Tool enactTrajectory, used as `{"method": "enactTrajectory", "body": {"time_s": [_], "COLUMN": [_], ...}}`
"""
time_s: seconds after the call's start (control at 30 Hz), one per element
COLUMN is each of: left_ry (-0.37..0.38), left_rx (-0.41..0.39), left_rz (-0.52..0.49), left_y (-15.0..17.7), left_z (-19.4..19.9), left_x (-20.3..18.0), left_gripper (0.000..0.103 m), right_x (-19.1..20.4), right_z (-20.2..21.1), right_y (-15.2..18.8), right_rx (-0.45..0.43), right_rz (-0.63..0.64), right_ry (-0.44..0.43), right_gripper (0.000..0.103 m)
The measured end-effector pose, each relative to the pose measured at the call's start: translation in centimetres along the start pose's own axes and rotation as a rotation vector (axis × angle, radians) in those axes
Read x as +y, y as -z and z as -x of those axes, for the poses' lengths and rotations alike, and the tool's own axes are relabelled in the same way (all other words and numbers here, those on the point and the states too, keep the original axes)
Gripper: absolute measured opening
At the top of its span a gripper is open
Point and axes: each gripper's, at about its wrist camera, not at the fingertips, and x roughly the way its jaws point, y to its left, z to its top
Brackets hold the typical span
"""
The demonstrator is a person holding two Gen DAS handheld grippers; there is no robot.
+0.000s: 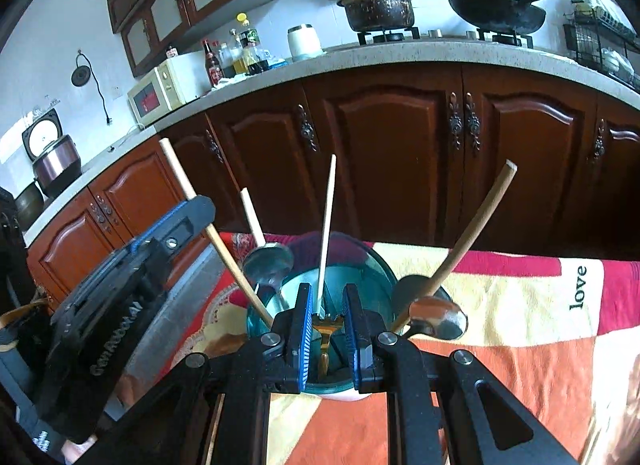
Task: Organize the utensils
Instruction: 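Lower chopstick and gold fork into the cup and open both grippers, then move both tools down to the steel fork and white ceramic spoon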
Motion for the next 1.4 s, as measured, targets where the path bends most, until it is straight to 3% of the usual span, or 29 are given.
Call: {"method": "enactTrajectory", "body": {"time_s": [0.77, 0.83, 0.9, 1.0, 1.17, 1.4], "left_ry": [0.032, 0.026, 0.020, 0.001, -0.032, -0.022], "left_rx": [0.095, 0.100, 0.113, 0.113, 0.135, 0.198], "left_rz": [0.087, 0.087, 0.095, 0.111, 0.152, 0.161], "left_y": [1.5, 1.5, 1.5, 1.7, 2.7, 5.4], "left_z": [-0.6, -0.5, -0.2, 0.9, 4.4, 10.0], "left_x": [1.8, 1.8, 2.0, 2.5, 3.3, 1.1], "left_gripper": [0.006, 0.009, 0.010, 0.014, 0.033, 0.038], "right_x": [-1.2, -1.4, -1.5, -1.3, -1.2, -2.5], "right_z": [-0.8, -0.8, -0.6, 0.2, 2.6, 8.1], "right_y": [1.0, 0.9, 1.0, 1.1, 1.8, 5.8], "right_rx": [0.014, 0.016, 0.013, 0.001, -0.025, -0.025], "right_rz": [-0.041, -0.054, -0.061, -0.062, -0.075, -0.134], "right_ry": [0.013, 0.004, 0.001, -0.003, -0.041, -0.056], "right_gripper": [0.014, 0.016, 0.033, 0.037, 0.038, 0.043]}}
